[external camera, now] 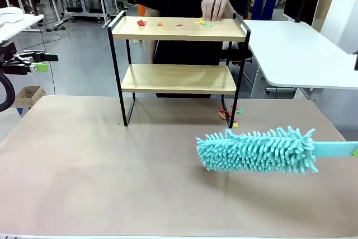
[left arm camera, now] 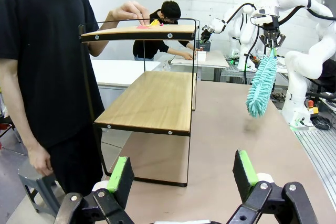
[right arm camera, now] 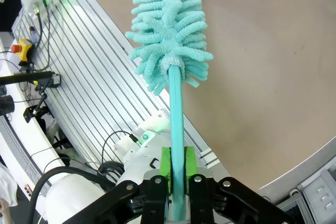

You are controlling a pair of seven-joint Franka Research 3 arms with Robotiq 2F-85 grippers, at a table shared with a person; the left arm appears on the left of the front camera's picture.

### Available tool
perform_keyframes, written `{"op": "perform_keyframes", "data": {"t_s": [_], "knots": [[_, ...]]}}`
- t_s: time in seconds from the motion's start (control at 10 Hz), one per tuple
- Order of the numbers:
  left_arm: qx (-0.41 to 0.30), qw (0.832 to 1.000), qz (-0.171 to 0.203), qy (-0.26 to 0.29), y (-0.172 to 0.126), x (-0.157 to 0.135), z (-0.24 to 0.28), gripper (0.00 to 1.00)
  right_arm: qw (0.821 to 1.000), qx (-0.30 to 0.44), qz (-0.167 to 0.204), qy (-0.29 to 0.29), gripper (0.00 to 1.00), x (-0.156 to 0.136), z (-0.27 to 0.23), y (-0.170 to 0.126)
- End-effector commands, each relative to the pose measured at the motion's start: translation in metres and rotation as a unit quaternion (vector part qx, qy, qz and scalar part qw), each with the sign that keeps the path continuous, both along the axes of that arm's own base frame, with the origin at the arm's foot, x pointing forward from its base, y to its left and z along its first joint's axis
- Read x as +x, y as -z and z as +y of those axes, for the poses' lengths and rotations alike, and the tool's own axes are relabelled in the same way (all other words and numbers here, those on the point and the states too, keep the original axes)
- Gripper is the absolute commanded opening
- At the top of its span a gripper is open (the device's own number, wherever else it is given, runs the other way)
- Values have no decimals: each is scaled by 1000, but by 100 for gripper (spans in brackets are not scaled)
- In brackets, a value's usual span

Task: Clean the shelf.
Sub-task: Clean the specific section of the Shelf indicated by the human with the Duster.

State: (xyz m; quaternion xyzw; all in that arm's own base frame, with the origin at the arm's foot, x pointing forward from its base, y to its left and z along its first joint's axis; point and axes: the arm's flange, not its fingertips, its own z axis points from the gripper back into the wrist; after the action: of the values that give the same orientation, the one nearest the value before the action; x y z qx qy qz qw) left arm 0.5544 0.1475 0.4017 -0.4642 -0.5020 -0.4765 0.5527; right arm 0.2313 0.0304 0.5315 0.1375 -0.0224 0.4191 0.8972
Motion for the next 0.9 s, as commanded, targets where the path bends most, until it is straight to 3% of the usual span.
{"op": "perform_keyframes", "data": {"t_s": [0.0, 0.6, 0.8], "knots": [[-1, 1000, -2, -1, -3, -2, 0, 100, 999, 45, -20, 6, 13, -1, 33, -24], [-1, 1000, -2, -1, -3, -2, 0, 100, 989, 121, -85, 25, 13, 1, 194, -141], [-1, 1000, -2, -1, -3, -2, 0, 100, 980, 154, -111, 58, 13, 5, 240, -177]]}}
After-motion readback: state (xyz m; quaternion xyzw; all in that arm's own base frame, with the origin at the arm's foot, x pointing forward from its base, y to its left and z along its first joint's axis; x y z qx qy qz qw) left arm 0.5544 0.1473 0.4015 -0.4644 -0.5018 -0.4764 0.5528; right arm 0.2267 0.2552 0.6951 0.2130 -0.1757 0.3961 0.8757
